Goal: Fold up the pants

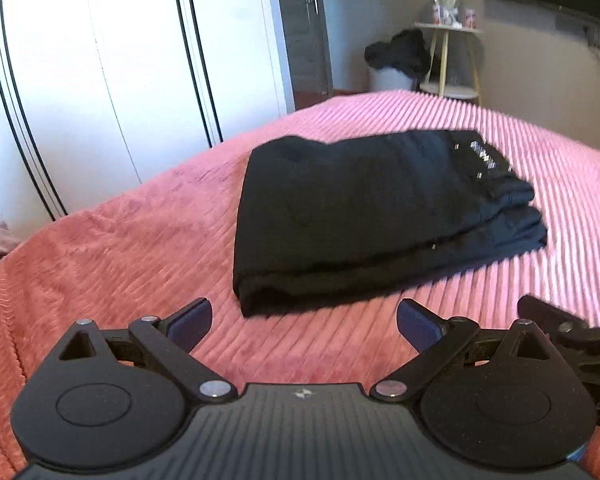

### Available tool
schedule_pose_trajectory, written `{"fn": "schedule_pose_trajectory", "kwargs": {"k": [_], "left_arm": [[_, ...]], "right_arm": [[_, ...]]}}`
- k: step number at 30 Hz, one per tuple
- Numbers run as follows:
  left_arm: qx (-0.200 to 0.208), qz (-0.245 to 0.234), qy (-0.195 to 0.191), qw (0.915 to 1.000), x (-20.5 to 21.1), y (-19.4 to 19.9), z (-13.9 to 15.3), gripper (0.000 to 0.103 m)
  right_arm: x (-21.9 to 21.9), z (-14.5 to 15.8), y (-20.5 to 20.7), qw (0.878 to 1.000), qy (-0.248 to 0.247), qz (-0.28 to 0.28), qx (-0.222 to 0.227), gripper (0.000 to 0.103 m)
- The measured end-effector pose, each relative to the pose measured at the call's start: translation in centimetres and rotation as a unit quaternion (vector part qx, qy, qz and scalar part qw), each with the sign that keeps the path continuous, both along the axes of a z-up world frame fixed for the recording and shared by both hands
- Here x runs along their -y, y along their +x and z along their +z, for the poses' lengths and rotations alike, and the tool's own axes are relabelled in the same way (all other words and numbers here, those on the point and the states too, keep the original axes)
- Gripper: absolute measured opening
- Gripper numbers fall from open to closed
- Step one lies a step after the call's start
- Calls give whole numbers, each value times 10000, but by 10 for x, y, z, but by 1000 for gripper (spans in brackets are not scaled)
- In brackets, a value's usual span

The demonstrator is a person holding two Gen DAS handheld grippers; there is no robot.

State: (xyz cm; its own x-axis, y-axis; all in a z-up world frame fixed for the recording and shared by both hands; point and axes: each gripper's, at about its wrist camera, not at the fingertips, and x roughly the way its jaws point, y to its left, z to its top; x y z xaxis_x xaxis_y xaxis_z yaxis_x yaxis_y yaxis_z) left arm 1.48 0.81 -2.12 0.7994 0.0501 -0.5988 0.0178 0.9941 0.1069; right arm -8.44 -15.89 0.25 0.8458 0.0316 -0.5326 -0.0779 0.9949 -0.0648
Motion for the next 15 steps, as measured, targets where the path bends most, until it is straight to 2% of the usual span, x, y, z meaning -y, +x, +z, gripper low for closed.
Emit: {"fn": "schedule_pose_trajectory", "kwargs": {"k": [6,9,13,15], "left_arm": [[297,-16,-81,9995,-5,0,7,99],[158,-36,-145,9998,-9,9,0,99],[24,244,-606,9979,-21,22,-19,99],[-51,318,-591,9977,-23,30,-24,99]], "right_arm": [[-4,-4,10,10000,-29,-47,-68,103],[-8,-9,23,9999,-96,-89,-51,103],[-13,-16,40,9997,-221,-90,-55,103],[-11,-21,48,9996,-158,-135,-182,103]]}}
